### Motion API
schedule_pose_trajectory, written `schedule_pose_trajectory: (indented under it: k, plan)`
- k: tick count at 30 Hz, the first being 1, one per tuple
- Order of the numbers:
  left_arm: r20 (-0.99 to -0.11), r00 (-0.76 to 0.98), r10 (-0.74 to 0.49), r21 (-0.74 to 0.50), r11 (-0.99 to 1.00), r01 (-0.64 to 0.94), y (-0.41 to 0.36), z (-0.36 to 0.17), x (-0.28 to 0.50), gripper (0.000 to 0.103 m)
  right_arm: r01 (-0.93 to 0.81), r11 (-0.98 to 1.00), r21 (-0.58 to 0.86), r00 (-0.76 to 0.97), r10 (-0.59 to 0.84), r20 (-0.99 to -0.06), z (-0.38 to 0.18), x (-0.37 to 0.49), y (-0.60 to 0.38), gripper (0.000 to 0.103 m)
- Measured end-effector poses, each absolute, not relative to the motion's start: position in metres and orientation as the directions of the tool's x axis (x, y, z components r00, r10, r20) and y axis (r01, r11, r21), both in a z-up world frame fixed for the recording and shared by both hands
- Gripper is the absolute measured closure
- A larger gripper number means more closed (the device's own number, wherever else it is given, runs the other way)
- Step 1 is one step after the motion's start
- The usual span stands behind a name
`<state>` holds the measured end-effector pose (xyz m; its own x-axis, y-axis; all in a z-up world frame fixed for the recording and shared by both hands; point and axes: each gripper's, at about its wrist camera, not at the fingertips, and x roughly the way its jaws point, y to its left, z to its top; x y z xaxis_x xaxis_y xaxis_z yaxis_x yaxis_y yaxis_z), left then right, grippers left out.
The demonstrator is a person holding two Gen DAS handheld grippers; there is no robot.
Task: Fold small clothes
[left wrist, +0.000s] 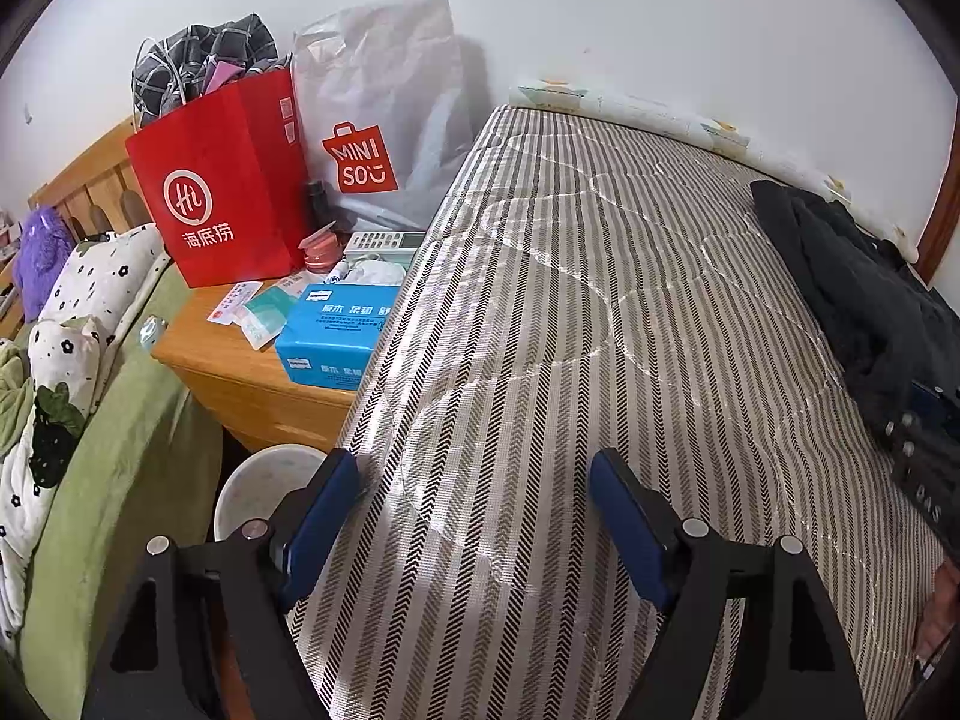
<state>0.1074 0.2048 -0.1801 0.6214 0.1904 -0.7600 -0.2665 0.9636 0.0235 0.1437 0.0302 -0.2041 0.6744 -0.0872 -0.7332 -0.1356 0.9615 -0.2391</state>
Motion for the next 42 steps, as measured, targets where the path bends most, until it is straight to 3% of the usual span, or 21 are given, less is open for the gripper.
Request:
schedule_pose_trajectory:
  k: [7, 11, 15, 22, 26, 32, 35, 37, 38, 42]
  plan:
    - [-0.753, 0.619, 0.222, 0.061, 0.961, -0.271, 0.199, -0.178, 0.108, 0.024, -0.142, 0.984, -0.104, 0.743, 0.037, -0.668, -0.169, 0.127, -0.001, 0.083]
    - [-0.772, 0.626, 0.110, -0.021, 0.980, -0.198, 0.182, -0.176, 0.114, 0.025, -0.122, 0.993, 0.000, 0.782, 0.096, -0.616, -0.137, 0.121, -0.035, 0.083]
    - [-0.773, 0.627, 0.091, -0.005, 0.989, -0.149, 0.151, -0.177, 0.126, 0.025, -0.085, 0.995, 0.051, 0.826, 0.099, -0.554, -0.104, 0.114, -0.076, 0.083]
    - [-0.773, 0.632, 0.057, -0.028, 0.992, -0.123, 0.115, -0.177, 0.141, 0.025, 0.058, 0.964, 0.260, 0.899, 0.063, -0.434, -0.072, 0.081, -0.212, 0.084]
    - [-0.777, 0.627, 0.051, -0.021, 0.994, -0.106, 0.093, -0.178, 0.148, 0.025, 0.211, 0.912, 0.351, 0.889, -0.031, -0.456, -0.090, 0.064, -0.300, 0.084]
    - [-0.784, 0.620, 0.033, -0.004, 0.998, -0.057, 0.056, -0.179, 0.156, 0.025, 0.414, 0.805, 0.424, 0.802, -0.102, -0.589, -0.149, 0.046, -0.390, 0.083]
    - [-0.786, 0.619, 0.000, -0.015, 1.000, -0.018, 0.035, -0.176, 0.160, 0.025, 0.392, 0.791, 0.469, 0.800, -0.042, -0.598, -0.163, 0.039, -0.402, 0.074]
    - [-0.781, 0.623, -0.039, -0.029, 0.999, 0.026, 0.017, -0.171, 0.162, 0.025, 0.402, 0.808, 0.431, 0.800, -0.080, -0.595, -0.157, 0.034, -0.397, 0.059]
    - [-0.777, 0.627, -0.056, -0.036, 0.998, 0.044, 0.010, -0.169, 0.162, 0.024, 0.411, 0.816, 0.408, 0.803, -0.112, -0.585, -0.151, 0.032, -0.396, 0.057]
    - [-0.762, 0.633, -0.138, -0.053, 0.987, 0.150, -0.031, -0.162, 0.161, 0.023, 0.381, 0.851, 0.360, 0.814, -0.124, -0.568, -0.140, 0.032, -0.393, 0.034]
